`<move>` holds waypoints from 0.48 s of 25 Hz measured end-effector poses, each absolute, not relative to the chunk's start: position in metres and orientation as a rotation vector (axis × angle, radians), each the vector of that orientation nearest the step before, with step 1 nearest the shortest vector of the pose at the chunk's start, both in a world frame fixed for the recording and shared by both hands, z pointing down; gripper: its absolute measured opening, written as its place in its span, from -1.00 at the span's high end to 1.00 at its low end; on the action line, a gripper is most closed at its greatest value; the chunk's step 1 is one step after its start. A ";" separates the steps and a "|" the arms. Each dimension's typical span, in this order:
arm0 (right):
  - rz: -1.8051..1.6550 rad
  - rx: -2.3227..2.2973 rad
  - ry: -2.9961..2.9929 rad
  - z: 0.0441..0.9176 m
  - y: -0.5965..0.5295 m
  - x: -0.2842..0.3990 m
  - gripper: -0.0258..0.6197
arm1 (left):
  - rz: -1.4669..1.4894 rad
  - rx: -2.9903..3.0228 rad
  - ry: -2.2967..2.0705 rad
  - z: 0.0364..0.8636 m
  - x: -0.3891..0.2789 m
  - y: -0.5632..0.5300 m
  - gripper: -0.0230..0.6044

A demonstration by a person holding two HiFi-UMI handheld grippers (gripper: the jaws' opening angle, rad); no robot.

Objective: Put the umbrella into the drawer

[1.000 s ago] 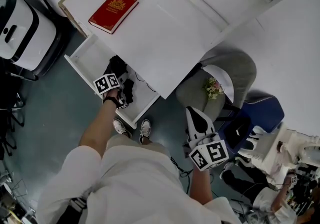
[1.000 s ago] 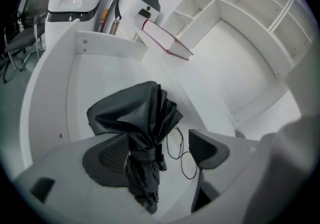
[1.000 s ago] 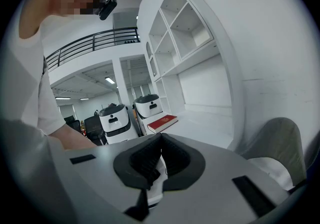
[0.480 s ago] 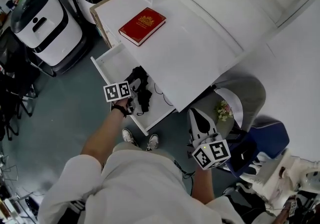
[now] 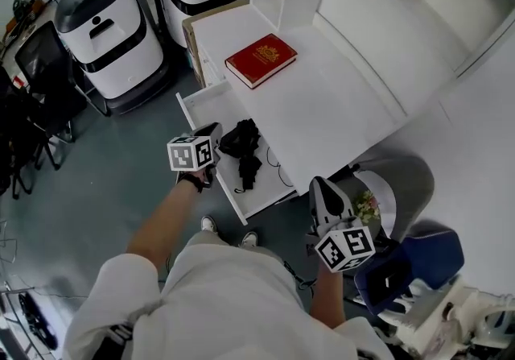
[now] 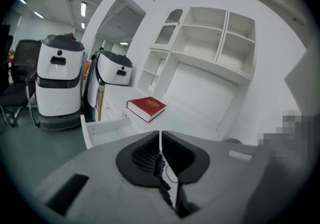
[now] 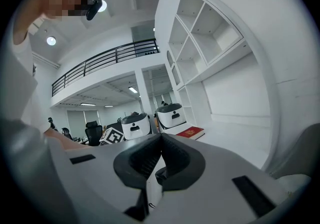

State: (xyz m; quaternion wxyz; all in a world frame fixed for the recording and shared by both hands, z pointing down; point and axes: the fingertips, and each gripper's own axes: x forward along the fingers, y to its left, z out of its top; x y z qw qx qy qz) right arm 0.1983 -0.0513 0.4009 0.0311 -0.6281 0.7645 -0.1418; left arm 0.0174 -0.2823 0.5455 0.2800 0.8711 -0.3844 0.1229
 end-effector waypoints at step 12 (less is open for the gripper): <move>-0.325 -1.825 2.454 0.376 -0.067 0.176 0.92 | 0.204 2.547 -1.180 0.461 -0.041 -0.259 0.88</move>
